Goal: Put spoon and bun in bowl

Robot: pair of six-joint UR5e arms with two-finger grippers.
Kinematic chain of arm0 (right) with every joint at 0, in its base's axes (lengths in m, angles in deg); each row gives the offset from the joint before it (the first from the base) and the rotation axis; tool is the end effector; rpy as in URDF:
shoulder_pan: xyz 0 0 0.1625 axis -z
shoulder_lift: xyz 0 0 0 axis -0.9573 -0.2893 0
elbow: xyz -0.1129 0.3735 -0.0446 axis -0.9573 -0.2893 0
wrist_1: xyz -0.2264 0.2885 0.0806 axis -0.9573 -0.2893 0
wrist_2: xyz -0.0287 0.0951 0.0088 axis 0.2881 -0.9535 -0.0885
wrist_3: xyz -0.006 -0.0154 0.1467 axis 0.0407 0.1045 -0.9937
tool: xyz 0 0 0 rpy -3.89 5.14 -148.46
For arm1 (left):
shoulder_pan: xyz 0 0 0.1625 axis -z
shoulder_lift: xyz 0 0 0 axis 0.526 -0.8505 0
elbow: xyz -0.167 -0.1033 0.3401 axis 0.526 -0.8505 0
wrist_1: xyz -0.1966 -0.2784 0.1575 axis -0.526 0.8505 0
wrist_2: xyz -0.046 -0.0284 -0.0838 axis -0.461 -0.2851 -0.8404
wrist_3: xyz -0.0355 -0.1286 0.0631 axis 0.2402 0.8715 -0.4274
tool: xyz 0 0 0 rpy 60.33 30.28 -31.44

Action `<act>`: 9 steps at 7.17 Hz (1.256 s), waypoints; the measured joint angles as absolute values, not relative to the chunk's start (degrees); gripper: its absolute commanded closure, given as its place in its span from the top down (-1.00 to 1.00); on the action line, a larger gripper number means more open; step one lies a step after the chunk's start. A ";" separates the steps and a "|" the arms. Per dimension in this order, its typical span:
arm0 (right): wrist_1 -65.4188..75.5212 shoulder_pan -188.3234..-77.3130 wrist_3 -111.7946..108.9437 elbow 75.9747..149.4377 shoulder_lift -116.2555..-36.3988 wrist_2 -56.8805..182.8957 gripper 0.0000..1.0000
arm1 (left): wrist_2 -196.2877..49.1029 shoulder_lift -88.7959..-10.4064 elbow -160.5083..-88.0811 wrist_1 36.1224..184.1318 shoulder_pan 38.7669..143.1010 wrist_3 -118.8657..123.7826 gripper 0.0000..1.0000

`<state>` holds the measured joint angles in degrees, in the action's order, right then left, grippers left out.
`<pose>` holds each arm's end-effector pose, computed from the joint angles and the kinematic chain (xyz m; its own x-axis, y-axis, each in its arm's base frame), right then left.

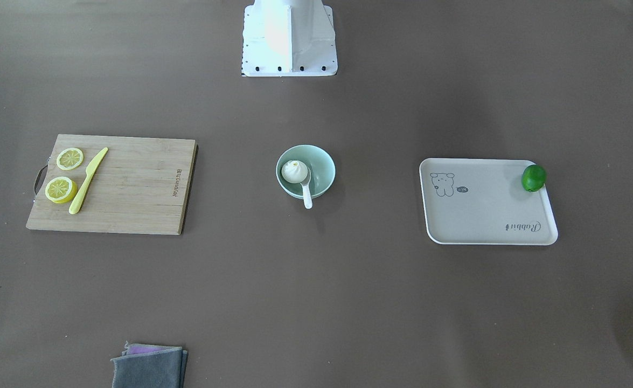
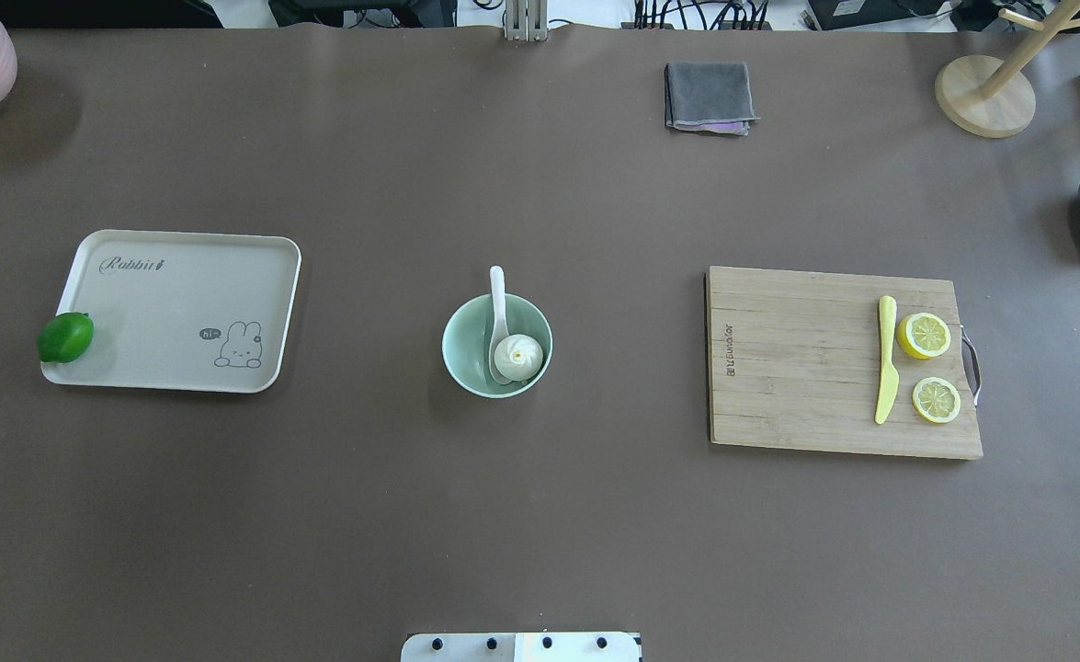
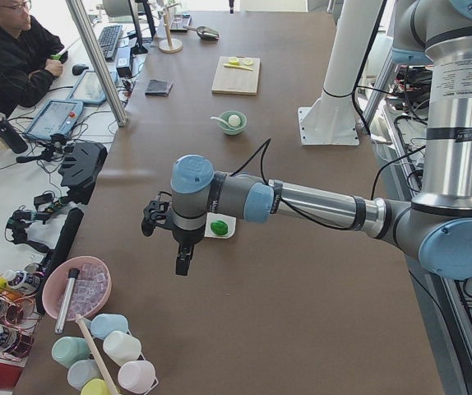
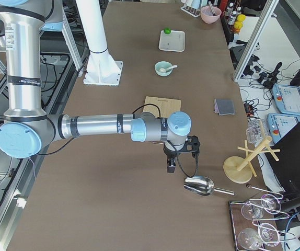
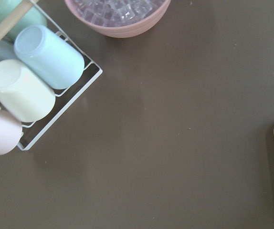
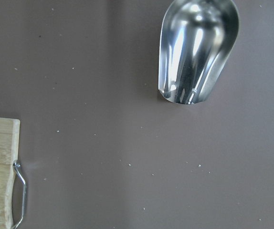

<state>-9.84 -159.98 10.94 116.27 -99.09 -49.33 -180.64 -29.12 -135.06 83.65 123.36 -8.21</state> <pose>0.0037 -0.4373 0.6306 0.7022 0.0048 0.7120 0.0053 0.9999 -0.0120 -0.0543 -0.4566 0.5841 0.7808 0.0233 -0.6244 0.0833 0.9865 0.1410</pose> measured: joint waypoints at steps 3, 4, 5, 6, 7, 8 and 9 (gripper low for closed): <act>-10.36 -162.03 11.54 116.38 -100.45 -49.49 1.00 | -181.42 -28.55 -135.46 81.97 124.26 -8.09 0.96; -10.44 -162.33 11.53 116.33 -100.65 -49.38 1.00 | -181.53 -27.83 -134.86 82.30 124.20 -8.11 0.96; -10.47 -162.48 11.50 116.18 -100.76 -49.22 1.00 | -181.61 -26.97 -134.28 82.59 124.13 -8.23 0.96; -10.50 -162.53 11.46 116.00 -100.79 -49.08 1.00 | -181.62 -26.07 -134.06 82.73 124.07 -8.39 0.96; -10.54 -162.55 11.42 115.89 -100.84 -49.01 1.00 | -181.63 -25.60 -134.02 82.77 124.02 -8.43 0.96; -10.56 -162.57 11.40 115.88 -100.88 -49.06 1.00 | -181.67 -25.48 -134.03 82.79 123.94 -8.41 0.96; -10.57 -162.57 11.37 115.86 -100.90 -49.18 1.00 | -182.21 -25.49 -134.02 82.79 123.82 -8.36 0.96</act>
